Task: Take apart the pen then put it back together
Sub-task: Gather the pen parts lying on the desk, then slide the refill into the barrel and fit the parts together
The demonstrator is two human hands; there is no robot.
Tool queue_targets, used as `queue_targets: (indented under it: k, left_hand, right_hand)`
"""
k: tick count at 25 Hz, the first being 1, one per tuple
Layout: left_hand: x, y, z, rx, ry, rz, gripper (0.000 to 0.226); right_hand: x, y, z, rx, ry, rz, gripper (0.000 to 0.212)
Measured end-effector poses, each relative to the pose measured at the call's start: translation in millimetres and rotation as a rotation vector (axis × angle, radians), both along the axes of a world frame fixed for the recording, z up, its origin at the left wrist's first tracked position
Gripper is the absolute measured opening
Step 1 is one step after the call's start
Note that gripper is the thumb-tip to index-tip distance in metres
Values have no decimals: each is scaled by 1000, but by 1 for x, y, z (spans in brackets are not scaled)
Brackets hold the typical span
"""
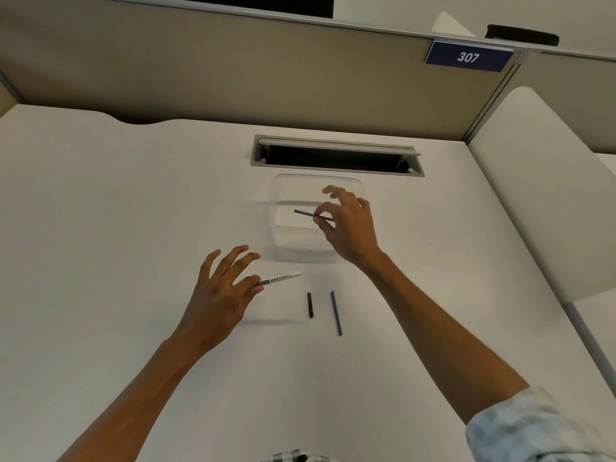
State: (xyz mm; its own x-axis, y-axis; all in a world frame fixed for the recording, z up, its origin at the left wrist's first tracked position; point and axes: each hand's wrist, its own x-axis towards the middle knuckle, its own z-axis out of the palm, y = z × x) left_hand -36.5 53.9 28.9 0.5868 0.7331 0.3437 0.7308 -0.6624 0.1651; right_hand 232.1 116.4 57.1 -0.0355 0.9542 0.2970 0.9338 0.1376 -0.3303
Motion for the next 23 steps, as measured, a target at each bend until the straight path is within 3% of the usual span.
queue_targets:
  k: [5,10,16,23]
  left_hand:
    - [2,1,-3,-2,5,-16,37]
    - [0,0,-2,-10,7,-18,37]
    - [0,-4,2,-1,9,-15,37]
    - [5,-15,7,18,7,-33,35]
  right_hand:
    - [7,28,5,-70,-12,12,19]
    - [11,23,5,-33,108,-27,22]
    - [18,-34,-8,29,260,-52,17]
    - [17,-112,-44,-151,346,-207,15]
